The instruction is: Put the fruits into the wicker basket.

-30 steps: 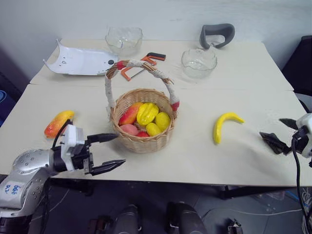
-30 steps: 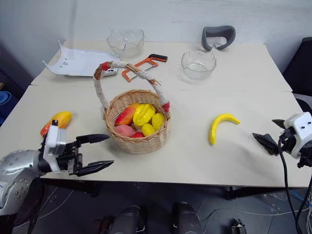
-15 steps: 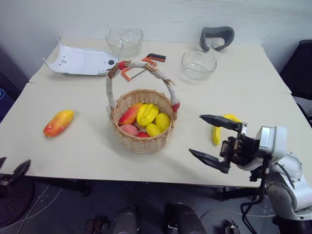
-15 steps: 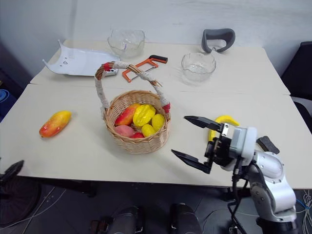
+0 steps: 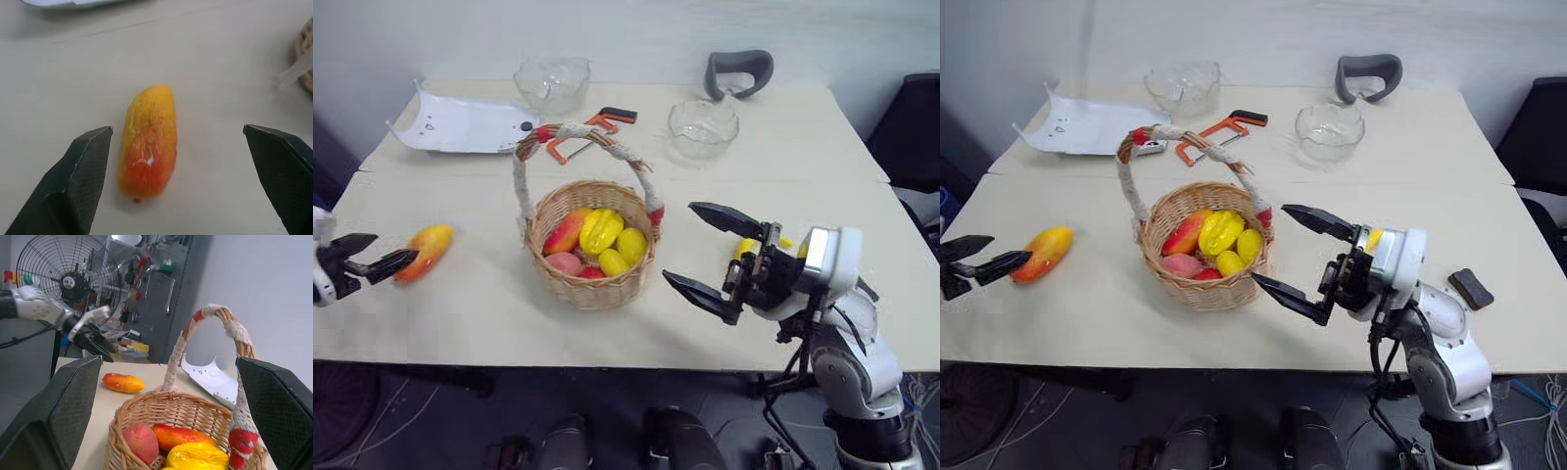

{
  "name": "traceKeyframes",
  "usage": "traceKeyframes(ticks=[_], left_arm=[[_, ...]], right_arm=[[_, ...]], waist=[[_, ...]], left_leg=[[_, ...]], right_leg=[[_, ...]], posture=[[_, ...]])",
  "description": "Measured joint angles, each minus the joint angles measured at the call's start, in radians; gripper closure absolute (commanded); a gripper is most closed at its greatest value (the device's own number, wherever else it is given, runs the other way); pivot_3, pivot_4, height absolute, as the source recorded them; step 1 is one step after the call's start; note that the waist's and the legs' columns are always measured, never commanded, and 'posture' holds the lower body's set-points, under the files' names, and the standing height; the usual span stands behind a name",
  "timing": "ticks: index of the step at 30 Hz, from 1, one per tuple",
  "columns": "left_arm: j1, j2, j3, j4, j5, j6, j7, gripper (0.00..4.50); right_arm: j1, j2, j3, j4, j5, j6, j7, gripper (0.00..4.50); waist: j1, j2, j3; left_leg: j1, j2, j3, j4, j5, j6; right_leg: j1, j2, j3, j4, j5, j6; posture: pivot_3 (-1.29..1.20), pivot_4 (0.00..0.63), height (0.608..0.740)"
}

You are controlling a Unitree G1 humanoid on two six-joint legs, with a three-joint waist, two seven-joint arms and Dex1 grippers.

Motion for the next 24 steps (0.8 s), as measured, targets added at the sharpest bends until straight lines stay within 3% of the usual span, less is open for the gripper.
traceKeyframes(ticks=[3, 8, 11, 14, 16, 19, 24], left_arm=[[-0.158, -0.001, -0.124, 0.197, 0.104, -0.06, -0.022, 0.0], [-0.315, -0.008, -0.227, 0.421, 0.209, -0.135, -0.078, 0.0], [-0.353, -0.017, -0.257, 0.512, 0.252, -0.155, -0.092, 0.56], [-0.357, -0.018, -0.267, 0.547, 0.27, -0.169, -0.113, 1.43], [-0.346, -0.018, -0.256, 0.55, 0.268, -0.206, -0.137, 1.9], [-0.29, -0.018, -0.193, 0.527, 0.227, -0.27, -0.202, 1.94], [0.061, 0.055, -0.06, 0.208, 0.064, -0.247, -0.56, 1.94]], right_arm=[[-0.015, -0.001, 0.011, 0.004, -0.011, -0.002, 0.001, 0.02], [0.011, -0.015, 0.0, 0.002, -0.022, 0.003, -0.02, 0.02], [0.026, -0.025, -0.003, 0.002, -0.029, 0.004, -0.021, 0.0], [0.025, -0.034, -0.021, 0.002, -0.034, 0.004, -0.03, 0.0], [0.026, -0.043, -0.042, 0.003, -0.034, 0.004, -0.04, 0.0], [0.059, -0.061, -0.071, 0.003, -0.025, 0.013, -0.043, 0.0], [0.167, -0.112, -0.124, 0.005, -0.023, 0.018, -0.017, 0.0]], waist=[[-0.011, -0.003, 0.0], [-0.018, -0.004, 0.0], [-0.017, -0.006, 0.0], [-0.015, -0.009, -0.001], [-0.014, -0.01, -0.001], [-0.016, -0.01, -0.001], [-0.028, -0.01, -0.001]], left_leg=[[-0.002, 0.001, 0.001, 0.001, 0.0, -0.003], [-0.001, 0.001, 0.007, 0.003, 0.001, -0.005], [0.0, 0.001, 0.01, 0.005, -0.001, -0.002], [0.0, 0.001, 0.012, 0.005, 0.0, -0.001], [0.0, 0.001, 0.012, 0.005, 0.0, -0.002], [0.0, 0.001, 0.013, 0.004, 0.002, -0.005], [0.001, 0.002, 0.015, 0.003, 0.001, -0.007]], right_leg=[[-0.004, 0.002, 0.0, 0.004, -0.002, -0.001], [-0.005, 0.002, 0.005, 0.005, -0.002, 0.0], [-0.007, 0.002, 0.008, 0.009, -0.002, 0.001], [-0.009, 0.001, 0.011, 0.012, -0.002, 0.001], [-0.01, 0.001, 0.011, 0.014, -0.002, 0.0], [-0.012, 0.001, 0.012, 0.014, -0.003, 0.0], [-0.013, 0.0, 0.014, 0.014, -0.004, -0.002]], posture=[[0.0, 0.15, 0.74], [0.0, 0.15, 0.74], [0.0, 0.15, 0.74], [0.0, 0.15, 0.74], [0.0, 0.15, 0.74], [0.0, 0.15, 0.74], [0.0, 0.15, 0.74]])
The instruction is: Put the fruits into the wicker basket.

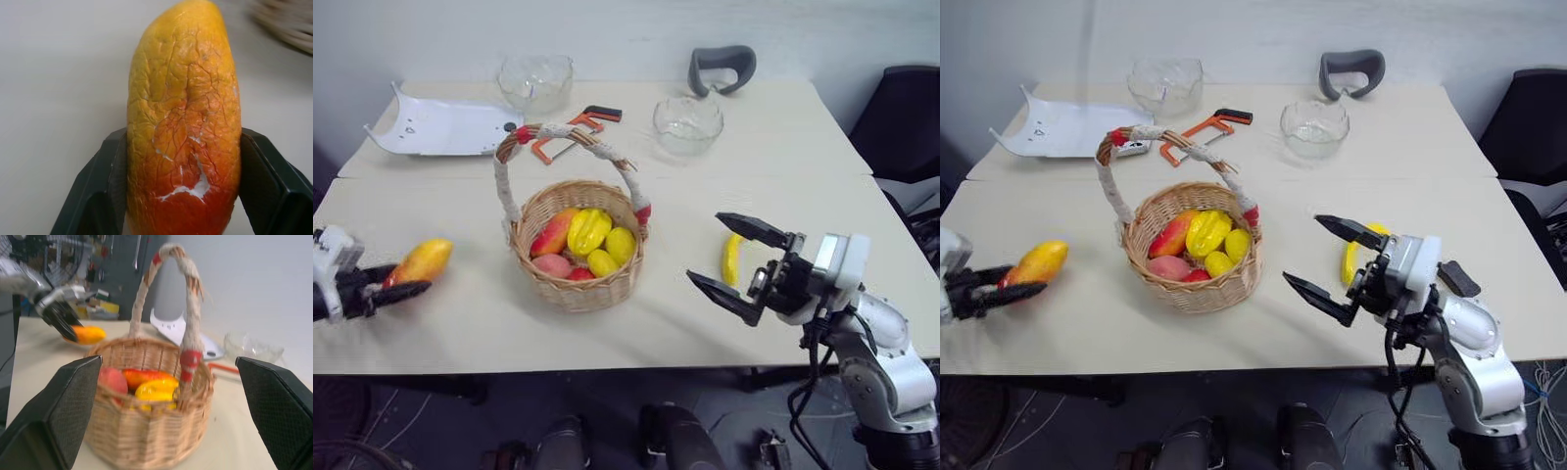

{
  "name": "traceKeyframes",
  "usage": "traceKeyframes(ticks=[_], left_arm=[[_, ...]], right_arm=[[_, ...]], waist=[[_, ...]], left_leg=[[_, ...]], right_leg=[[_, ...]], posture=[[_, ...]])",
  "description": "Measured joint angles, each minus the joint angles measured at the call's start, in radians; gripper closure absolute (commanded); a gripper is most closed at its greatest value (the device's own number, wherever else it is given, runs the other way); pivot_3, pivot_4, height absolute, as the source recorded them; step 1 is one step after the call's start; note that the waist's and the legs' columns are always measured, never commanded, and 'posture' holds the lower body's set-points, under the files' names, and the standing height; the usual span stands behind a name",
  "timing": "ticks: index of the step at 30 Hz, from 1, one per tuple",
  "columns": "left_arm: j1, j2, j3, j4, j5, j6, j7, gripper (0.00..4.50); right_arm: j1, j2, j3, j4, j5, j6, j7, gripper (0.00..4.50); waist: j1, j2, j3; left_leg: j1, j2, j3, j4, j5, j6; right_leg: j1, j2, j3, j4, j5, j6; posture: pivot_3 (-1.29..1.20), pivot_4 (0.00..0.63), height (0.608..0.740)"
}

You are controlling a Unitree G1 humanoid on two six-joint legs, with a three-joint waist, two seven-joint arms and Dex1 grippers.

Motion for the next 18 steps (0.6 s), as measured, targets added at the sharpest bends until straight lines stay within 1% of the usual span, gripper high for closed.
traceKeyframes(ticks=[1, 2, 4, 5, 6, 7, 8, 10, 11, 12, 14, 17, 18], left_arm=[[0.077, 0.017, 0.041, -0.074, -0.029, 0.024, -0.051, 1.94], [0.111, 0.025, 0.064, -0.123, -0.051, 0.045, -0.081, 1.94], [0.22, 0.016, 0.18, -0.337, -0.146, 0.157, -0.101, 1.94], [0.241, 0.008, 0.213, -0.41, -0.184, 0.199, -0.1, 1.94], [0.262, 0.0, 0.249, -0.503, -0.23, 0.254, -0.084, 1.94], [0.261, -0.024, 0.273, -0.63, -0.287, 0.319, -0.034, 1.94], [0.242, -0.044, 0.27, -0.726, -0.333, 0.363, 0.016, 1.94], [0.146, -0.119, 0.219, -0.866, -0.397, 0.42, 0.146, 1.94], [0.09, -0.168, 0.177, -0.913, -0.411, 0.437, 0.221, 1.94], [0.061, -0.194, 0.143, -0.938, -0.416, 0.443, 0.269, 1.94], [-0.076, -0.31, 0.015, -0.935, -0.319, 0.41, 0.432, 1.94], [-0.166, -0.401, -0.092, -0.922, -0.235, 0.395, 0.583, 1.94], [-0.181, -0.414, -0.103, -0.922, -0.231, 0.399, 0.611, 1.59]], right_arm=[[0.018, -0.003, -0.009, 0.003, 0.001, 0.001, 0.005, 0.0], [0.027, -0.009, -0.016, 0.003, 0.001, 0.002, 0.008, 0.0], [0.033, -0.037, -0.028, 0.011, 0.005, 0.001, 0.037, 0.0], [0.035, -0.049, -0.034, 0.02, 0.005, 0.0, 0.047, 0.0], [0.034, -0.059, -0.044, 0.034, 0.003, -0.002, 0.057, 0.0], [0.031, -0.074, -0.057, 0.06, -0.004, -0.002, 0.06, 0.0], [0.027, -0.08, -0.068, 0.084, -0.01, -0.002, 0.058, 0.0], [0.019, -0.088, -0.081, 0.112, -0.018, 0.001, 0.056, 0.0], [0.016, -0.094, -0.081, 0.117, -0.023, 0.001, 0.057, 0.0], [0.014, -0.095, -0.08, 0.117, -0.026, 0.001, 0.059, 0.0], [0.028, -0.103, -0.086, 0.117, -0.03, 0.007, 0.056, 0.0], [0.075, -0.103, -0.088, 0.103, -0.035, 0.023, 0.04, 0.0], [0.099, -0.1, -0.087, 0.096, -0.037, 0.027, 0.034, 0.0]], waist=[[0.002, 0.0, 0.0], [0.004, 0.0, 0.0], [0.01, 0.001, 0.001], [0.014, 0.001, 0.001], [0.017, 0.001, 0.001], [0.023, 0.001, 0.001], [0.029, 0.002, 0.001], [0.039, 0.004, 0.001], [0.042, 0.006, 0.001], [0.041, 0.005, 0.001], [0.044, 0.006, 0.0], [0.038, 0.004, 0.0], [0.033, 0.003, 0.0]], left_leg=[[0.0, 0.0, 0.0, 0.0, 0.0, 0.0], [0.0, 0.0, 0.0, 0.0, -0.001, 0.002], [0.001, 0.0, -0.001, 0.001, -0.001, 0.005], [0.001, 0.0, -0.002, 0.001, -0.001, 0.005], [0.001, 0.0, -0.002, 0.001, -0.001, 0.005], [0.002, -0.001, -0.003, 0.001, -0.002, 0.004], [0.002, -0.002, -0.003, 0.001, -0.002, 0.004], [0.002, -0.002, -0.003, 0.001, 0.0, 0.007], [0.002, -0.003, -0.003, 0.001, 0.0, 0.008], [0.002, -0.002, -0.003, 0.001, 0.001, 0.007], [0.003, -0.003, -0.003, 0.001, 0.001, 0.007], [0.003, -0.002, -0.002, 0.001, 0.001, 0.005], [0.003, -0.002, -0.001, 0.001, 0.002, 0.003]], right_leg=[[0.0, 0.0, 0.0, 0.0, -0.001, 0.0], [0.0, 0.0, 0.0, 0.0, -0.001, 0.0], [0.0, 0.0, 0.0, 0.001, -0.001, 0.0], [0.002, -0.001, 0.0, 0.001, -0.001, 0.0], [0.002, -0.001, 0.0, 0.0, -0.001, 0.0], [0.004, -0.002, 0.0, -0.001, 0.0, 0.0], [0.004, -0.002, 0.001, -0.001, 0.0, 0.001], [0.005, -0.002, 0.001, -0.001, 0.0, 0.002], [0.005, -0.001, 0.002, -0.001, 0.001, 0.003], [0.005, 0.0, 0.002, -0.001, 0.001, 0.003], [0.006, 0.001, 0.001, 0.0, 0.001, 0.004], [0.006, 0.001, 0.002, -0.001, 0.001, 0.004], [0.005, 0.002, 0.002, -0.001, 0.001, 0.004]], posture=[[0.0, 0.15, 0.74], [0.0, 0.15, 0.74], [0.0, 0.15, 0.74], [0.0, 0.15, 0.74], [0.0, 0.15, 0.74], [0.0, 0.15, 0.74], [0.0, 0.15, 0.74], [0.0, 0.15, 0.74], [0.0, 0.15, 0.74], [0.0, 0.15, 0.74], [0.0, 0.15, 0.74], [0.0, 0.15, 0.74], [0.0, 0.15, 0.74]])
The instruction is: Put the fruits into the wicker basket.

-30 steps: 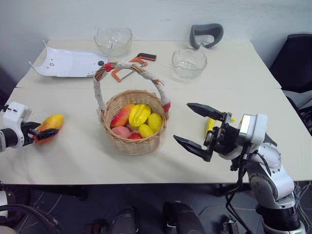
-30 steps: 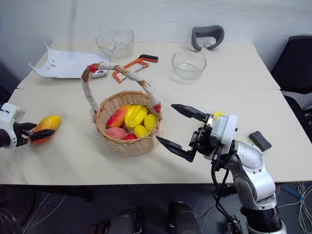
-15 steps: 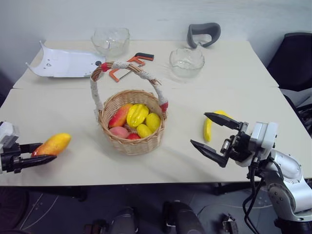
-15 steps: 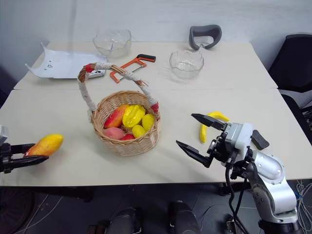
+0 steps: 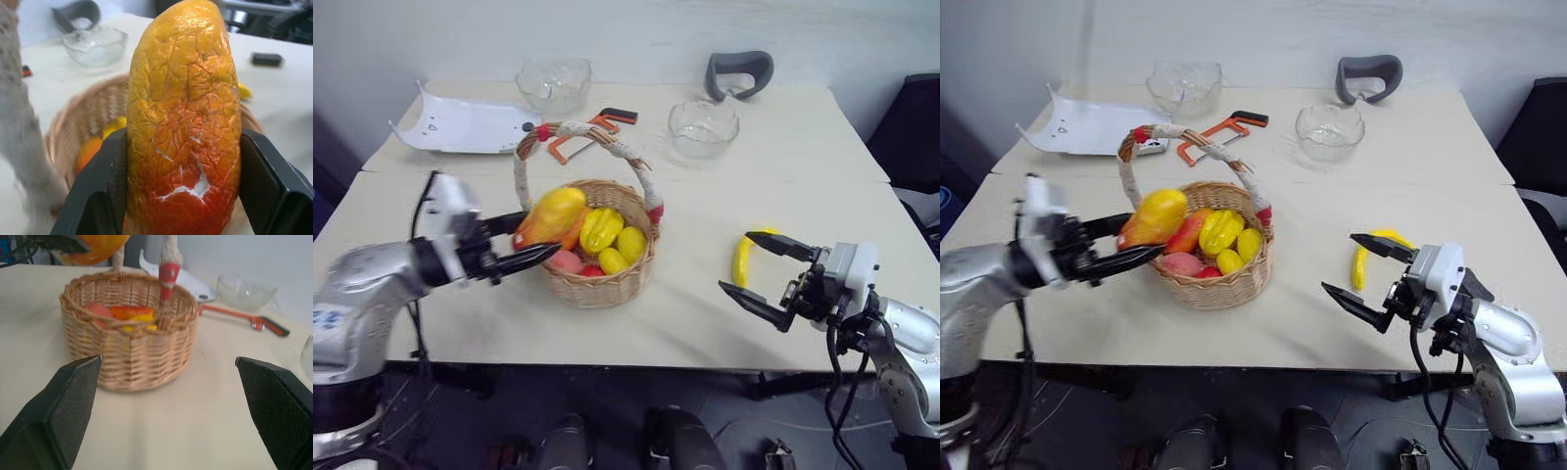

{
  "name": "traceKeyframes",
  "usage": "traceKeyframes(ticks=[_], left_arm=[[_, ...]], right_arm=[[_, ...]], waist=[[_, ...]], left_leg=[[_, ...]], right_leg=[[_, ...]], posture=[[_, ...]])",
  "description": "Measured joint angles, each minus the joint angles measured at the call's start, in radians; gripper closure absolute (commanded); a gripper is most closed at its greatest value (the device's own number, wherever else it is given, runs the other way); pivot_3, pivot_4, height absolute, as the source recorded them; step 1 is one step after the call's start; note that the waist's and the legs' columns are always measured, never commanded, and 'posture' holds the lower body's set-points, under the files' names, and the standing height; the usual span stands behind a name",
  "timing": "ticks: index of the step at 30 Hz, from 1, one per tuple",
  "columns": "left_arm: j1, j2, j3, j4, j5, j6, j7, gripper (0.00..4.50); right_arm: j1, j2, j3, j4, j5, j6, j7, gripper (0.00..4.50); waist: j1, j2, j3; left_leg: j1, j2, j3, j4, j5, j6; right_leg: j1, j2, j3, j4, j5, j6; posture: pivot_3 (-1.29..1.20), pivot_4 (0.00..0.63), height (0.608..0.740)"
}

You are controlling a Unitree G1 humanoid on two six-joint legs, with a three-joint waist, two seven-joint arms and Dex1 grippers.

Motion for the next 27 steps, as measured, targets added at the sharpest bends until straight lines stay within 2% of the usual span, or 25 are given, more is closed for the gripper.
traceKeyframes(ticks=[1, 2, 5, 8, 12, 15, 17, 20, 27], left_arm=[[-0.007, -0.001, -0.008, 0.0, 0.0, 0.009, 0.016, 1.18], [-0.008, -0.001, -0.009, 0.0, 0.0, 0.013, 0.024, 0.99], [-0.008, 0.0, -0.016, 0.0, -0.007, 0.02, 0.008, 0.03], [-0.007, 0.01, -0.017, 0.001, -0.019, 0.0, -0.046, 0.01], [0.049, 0.076, 0.031, 0.012, -0.047, -0.062, -0.183, 0.01], [0.102, 0.162, 0.098, 0.116, -0.038, -0.146, -0.313, 0.01], [0.115, 0.198, 0.146, 0.19, -0.03, -0.204, -0.375, 0.01], [0.113, 0.212, 0.177, 0.231, -0.027, -0.253, -0.411, 0.01], [0.194, 0.231, 0.189, 0.221, -0.068, -0.209, -0.477, 0.01]], right_arm=[[0.027, 0.003, -0.003, -0.015, 0.0, 0.004, -0.014, 0.0], [0.048, 0.007, -0.003, -0.028, 0.002, 0.014, -0.023, 0.0], [0.138, 0.007, -0.026, -0.074, 0.029, 0.057, -0.046, 0.0], [0.224, 0.006, -0.088, -0.099, 0.032, 0.09, -0.084, 0.0], [0.412, 0.015, -0.202, -0.119, 0.024, 0.133, -0.133, 0.0], [0.559, 0.089, -0.217, -0.09, -0.029, 0.096, -0.138, 0.0], [0.601, 0.136, -0.217, -0.05, -0.076, 0.053, -0.15, 0.0], [0.563, 0.129, -0.216, -0.067, -0.088, 0.085, -0.19, 0.0], [0.11, 0.066, -0.122, -0.112, -0.03, 0.461, -0.466, 0.0]], waist=[[-0.003, 0.0, 0.0], [-0.006, 0.0, 0.0], [-0.003, 0.0, 0.0], [0.006, 0.0, 0.0], [0.008, 0.0, 0.0], [0.007, 0.0, 0.0], [0.003, 0.0, 0.0], [-0.004, 0.001, 0.0], [-0.019, 0.001, 0.0]], left_leg=[[0.0, 0.0, 0.0, 0.0, 0.0, -0.001], [0.001, 0.0, 0.0, -0.001, 0.0, -0.001], [0.0, 0.0, -0.001, 0.0, 0.0, -0.001], [0.0, 0.0, 0.0, 0.001, -0.001, 0.001], [0.0, 0.0, -0.001, -0.001, -0.001, 0.001], [0.001, 0.002, -0.002, -0.001, -0.002, 0.0], [0.001, 0.003, -0.001, -0.001, -0.002, 0.0], [0.001, 0.003, 0.0, -0.001, -0.004, -0.003], [-0.001, 0.003, -0.002, -0.003, -0.001, -0.002]], right_leg=[[0.0, 0.0, 0.0, 0.0, 0.0, 0.0], [0.0, 0.0, 0.0, 0.0, 0.0, 0.0], [0.0, 0.001, 0.0, 0.0, 0.0, 0.0], [0.0, 0.0, 0.001, 0.0, 0.0, 0.0], [0.0, 0.001, 0.001, -0.001, -0.001, -0.001], [-0.001, 0.004, 0.001, -0.001, -0.002, -0.003], [-0.001, 0.004, 0.001, -0.002, -0.003, -0.004], [-0.001, 0.003, 0.002, -0.003, -0.002, -0.005], [-0.004, 0.004, 0.002, 0.001, -0.002, -0.007]], posture=[[0.0, 0.15, 0.74], [0.0, 0.15, 0.74], [0.0, 0.15, 0.74], [0.0, 0.15, 0.74], [0.0, 0.15, 0.74], [0.0, 0.15, 0.74], [0.0, 0.15, 0.74], [0.0, 0.15, 0.74], [0.0, 0.15, 0.74]])
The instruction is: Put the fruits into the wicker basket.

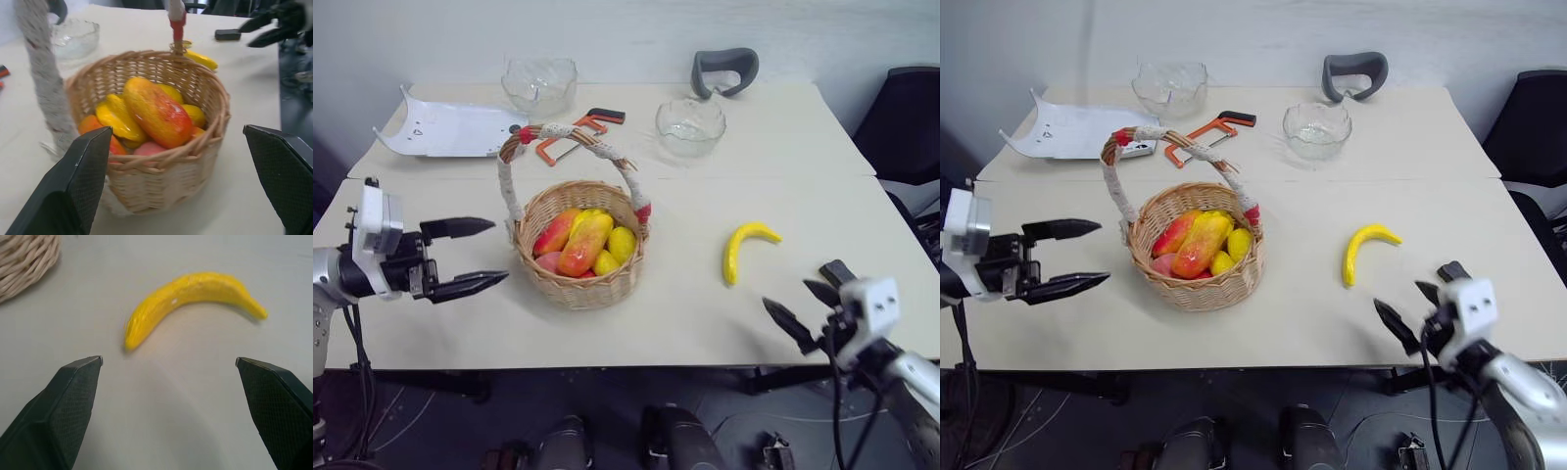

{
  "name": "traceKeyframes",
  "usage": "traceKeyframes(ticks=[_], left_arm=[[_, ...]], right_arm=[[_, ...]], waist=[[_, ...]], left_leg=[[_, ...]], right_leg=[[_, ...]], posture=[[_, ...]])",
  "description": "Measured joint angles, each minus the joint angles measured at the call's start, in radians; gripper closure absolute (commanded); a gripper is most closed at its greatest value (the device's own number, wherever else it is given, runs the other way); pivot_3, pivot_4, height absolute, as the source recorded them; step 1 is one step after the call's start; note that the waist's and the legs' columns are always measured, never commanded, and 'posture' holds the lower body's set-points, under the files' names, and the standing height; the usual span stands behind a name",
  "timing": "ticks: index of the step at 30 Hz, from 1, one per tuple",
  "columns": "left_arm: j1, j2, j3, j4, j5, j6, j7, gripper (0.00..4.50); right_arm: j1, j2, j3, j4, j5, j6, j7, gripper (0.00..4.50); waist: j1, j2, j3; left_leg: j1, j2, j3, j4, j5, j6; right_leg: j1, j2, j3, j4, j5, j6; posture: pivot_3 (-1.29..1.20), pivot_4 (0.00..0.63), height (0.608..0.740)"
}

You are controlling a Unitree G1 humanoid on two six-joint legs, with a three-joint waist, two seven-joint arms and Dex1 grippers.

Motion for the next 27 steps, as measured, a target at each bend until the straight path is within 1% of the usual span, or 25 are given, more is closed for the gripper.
traceKeyframes(ticks=[3, 5, 8, 12, 15, 16, 19, 21, 23, 25, 26, 27], left_arm=[[0.009, -0.014, -0.002, -0.043, -0.037, 0.026, -0.001, 0.01], [0.015, -0.026, 0.001, -0.075, -0.062, 0.029, -0.006, 0.01], [0.059, -0.031, 0.011, -0.115, -0.102, 0.055, -0.015, 0.01], [0.091, -0.043, 0.031, -0.153, -0.119, 0.061, -0.001, 0.01], [0.126, -0.044, 0.042, -0.163, -0.123, 0.058, 0.002, 0.0], [0.134, -0.044, 0.044, -0.166, -0.123, 0.057, 0.003, 0.0], [0.141, -0.044, 0.054, -0.185, -0.123, 0.053, 0.01, 0.0], [0.14, -0.044, 0.058, -0.186, -0.123, 0.052, 0.014, 0.0], [0.14, -0.044, 0.058, -0.188, -0.125, 0.055, 0.019, 0.0], [0.145, -0.044, 0.062, -0.188, -0.127, 0.057, 0.02, 0.0], [0.148, -0.044, 0.063, -0.187, -0.128, 0.057, 0.02, 0.0], [0.149, -0.044, 0.059, -0.188, -0.127, 0.056, 0.02, 0.0]], right_arm=[[-0.2, 0.009, 0.081, 0.045, -0.025, 0.119, -0.109, 0.0], [-0.302, 0.028, 0.12, 0.096, -0.05, 0.169, -0.16, 0.0], [-0.411, 0.064, 0.19, 0.18, -0.093, 0.226, -0.213, 0.0], [-0.503, 0.133, 0.247, 0.267, -0.135, 0.284, -0.269, 0.0], [-0.533, 0.16, 0.26, 0.286, -0.14, 0.359, -0.288, 0.6], [-0.536, 0.168, 0.258, 0.285, -0.136, 0.392, -0.291, 0.88], [-0.546, 0.179, 0.246, 0.259, -0.105, 0.473, -0.279, 1.9], [-0.549, 0.167, 0.234, 0.235, -0.074, 0.495, -0.242, 2.55], [-0.537, 0.088, 0.227, 0.199, -0.011, 0.512, -0.137, 3.18], [-0.518, -0.032, 0.198, 0.148, 0.079, 0.573, -0.012, 3.86], [-0.516, -0.065, 0.189, 0.135, 0.103, 0.59, 0.023, 3.86], [-0.493, -0.167, 0.18, 0.093, 0.172, 0.606, 0.142, 3.86]], waist=[[-0.001, 0.0, 0.0], [-0.001, 0.0, 0.0], [-0.002, 0.0, 0.0], [-0.004, 0.0, 0.0], [-0.004, 0.0, 0.0], [-0.004, 0.0, 0.0], [-0.004, 0.0, 0.0], [-0.003, 0.0, 0.0], [-0.003, 0.001, 0.001], [0.0, 0.001, 0.001], [0.0, 0.001, 0.001], [0.0, 0.002, 0.001]], left_leg=[[-0.001, 0.0, 0.0, 0.001, 0.001, -0.003], [-0.001, -0.001, 0.001, 0.002, 0.001, -0.002], [-0.001, -0.001, 0.001, 0.002, 0.001, -0.002], [-0.001, -0.001, 0.001, 0.002, 0.001, -0.002], [-0.001, -0.001, 0.001, 0.002, 0.001, -0.001], [-0.002, -0.001, 0.001, 0.002, 0.001, -0.001], [-0.002, -0.001, 0.001, 0.002, 0.0, 0.001], [-0.002, -0.001, 0.001, 0.002, 0.0, 0.001], [-0.002, -0.001, 0.001, 0.002, 0.0, 0.002], [-0.002, -0.001, 0.0, 0.002, -0.001, 0.003], [-0.002, -0.001, 0.0, 0.002, -0.002, 0.003], [-0.003, -0.001, 0.001, 0.002, -0.002, 0.004]], right_leg=[[-0.001, 0.0, 0.0, 0.001, -0.001, 0.001], [-0.001, 0.0, 0.0, 0.001, 0.0, 0.001], [-0.001, 0.0, 0.001, 0.001, 0.0, 0.002], [-0.001, 0.0, 0.001, 0.002, 0.0, 0.002], [-0.001, 0.0, 0.001, 0.002, 0.0, 0.002], [-0.001, 0.0, 0.001, 0.002, 0.0, 0.002], [-0.001, -0.001, 0.001, 0.002, 0.0, 0.002], [-0.001, 0.0, 0.001, 0.002, 0.0, 0.002], [-0.001, 0.0, 0.001, 0.001, 0.0, 0.002], [-0.001, 0.0, 0.0, 0.0, 0.0, 0.003], [-0.001, 0.0, 0.0, 0.0, 0.0, 0.003], [-0.001, 0.0, 0.0, 0.0, 0.0, 0.003]], posture=[[0.0, 0.15, 0.74], [0.0, 0.15, 0.74], [0.0, 0.15, 0.74], [0.0, 0.15, 0.74], [0.0, 0.15, 0.74], [0.0, 0.15, 0.74], [0.0, 0.15, 0.74], [0.0, 0.15, 0.74], [0.0, 0.15, 0.74], [0.0, 0.15, 0.74], [0.0, 0.15, 0.74], [0.0, 0.15, 0.74]])
